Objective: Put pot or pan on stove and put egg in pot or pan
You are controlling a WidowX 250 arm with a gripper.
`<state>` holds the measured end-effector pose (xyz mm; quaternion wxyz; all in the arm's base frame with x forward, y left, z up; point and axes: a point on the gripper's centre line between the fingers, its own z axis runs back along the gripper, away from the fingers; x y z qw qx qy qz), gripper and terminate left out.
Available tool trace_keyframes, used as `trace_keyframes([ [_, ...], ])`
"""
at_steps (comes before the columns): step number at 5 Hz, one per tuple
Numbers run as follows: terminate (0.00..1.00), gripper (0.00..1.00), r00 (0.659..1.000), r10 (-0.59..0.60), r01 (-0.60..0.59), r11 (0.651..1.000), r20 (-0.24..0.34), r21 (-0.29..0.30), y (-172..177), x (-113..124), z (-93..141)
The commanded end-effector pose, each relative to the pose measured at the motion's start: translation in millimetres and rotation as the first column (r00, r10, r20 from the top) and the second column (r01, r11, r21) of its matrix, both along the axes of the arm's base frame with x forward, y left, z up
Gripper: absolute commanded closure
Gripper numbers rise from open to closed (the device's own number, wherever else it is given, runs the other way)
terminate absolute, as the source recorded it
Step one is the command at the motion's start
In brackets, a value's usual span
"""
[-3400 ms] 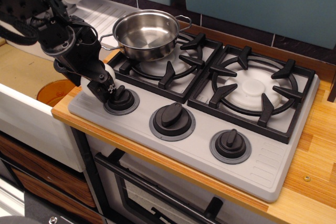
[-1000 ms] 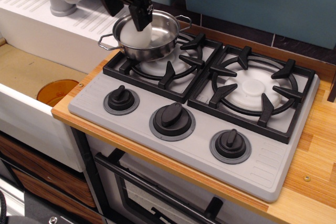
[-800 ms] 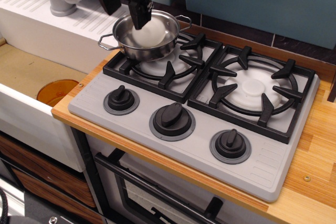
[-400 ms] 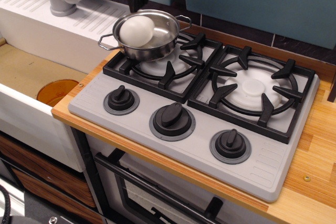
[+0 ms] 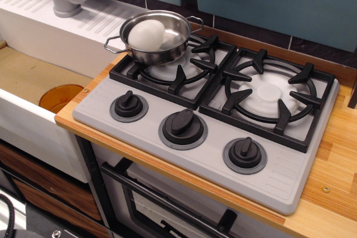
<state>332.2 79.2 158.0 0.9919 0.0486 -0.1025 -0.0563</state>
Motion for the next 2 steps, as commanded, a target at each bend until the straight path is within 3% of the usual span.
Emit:
trace_keyframes([
  [1,0.00,0.00,0.998,0.011,-0.009,1.000,0.056,-0.022,-3.6,12.0,21.6],
  [2,1.00,0.00,0.997,-0.002,0.004,1.000,0.078,-0.029,-5.5,10.3,15.4],
])
